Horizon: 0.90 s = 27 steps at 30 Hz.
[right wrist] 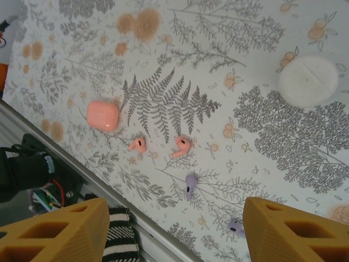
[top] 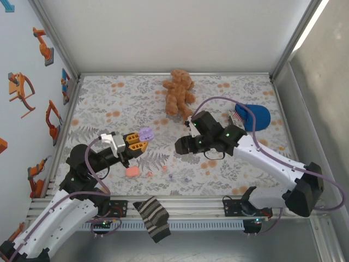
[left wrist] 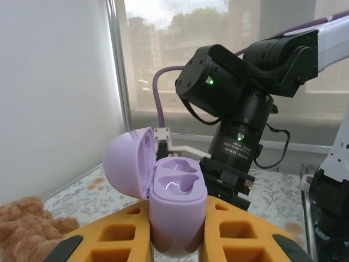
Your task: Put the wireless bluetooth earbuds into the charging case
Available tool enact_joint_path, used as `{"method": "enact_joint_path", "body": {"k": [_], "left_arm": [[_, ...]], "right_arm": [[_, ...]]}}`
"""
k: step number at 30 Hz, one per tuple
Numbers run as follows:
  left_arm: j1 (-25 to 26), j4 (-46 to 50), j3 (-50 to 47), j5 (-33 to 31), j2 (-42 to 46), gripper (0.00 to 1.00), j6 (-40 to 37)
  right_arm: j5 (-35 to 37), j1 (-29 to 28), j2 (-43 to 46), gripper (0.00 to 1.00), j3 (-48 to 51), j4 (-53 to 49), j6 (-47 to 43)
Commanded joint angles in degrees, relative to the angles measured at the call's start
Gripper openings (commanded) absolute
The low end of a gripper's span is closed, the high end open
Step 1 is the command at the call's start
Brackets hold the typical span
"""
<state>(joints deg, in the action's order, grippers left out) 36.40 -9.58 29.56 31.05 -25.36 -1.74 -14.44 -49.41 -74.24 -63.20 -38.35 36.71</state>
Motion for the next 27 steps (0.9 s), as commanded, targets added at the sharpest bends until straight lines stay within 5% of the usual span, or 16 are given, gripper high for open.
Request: {"method": "enact_joint_path", "body": {"k": [1,9,27], "left_arm": [[0.29,1.92,2.33,0.51,1.11,0.0,-2.18],[0.25,3.76,2.35,0.59,3.01,0.0,-3.34],[0.29,6.11,1.95,0.59,6.02,0.0,-3.35]], "right_arm": [[2.03,-2.74,-3.33,0.62,-2.1,-3.41,3.79],[4.66,-8.6,-13.33,0.51,-4.14,-5.75,6.36],[5.74,-14.47,-31.87,0.45,-12.25,-9.72,4.25]]}}
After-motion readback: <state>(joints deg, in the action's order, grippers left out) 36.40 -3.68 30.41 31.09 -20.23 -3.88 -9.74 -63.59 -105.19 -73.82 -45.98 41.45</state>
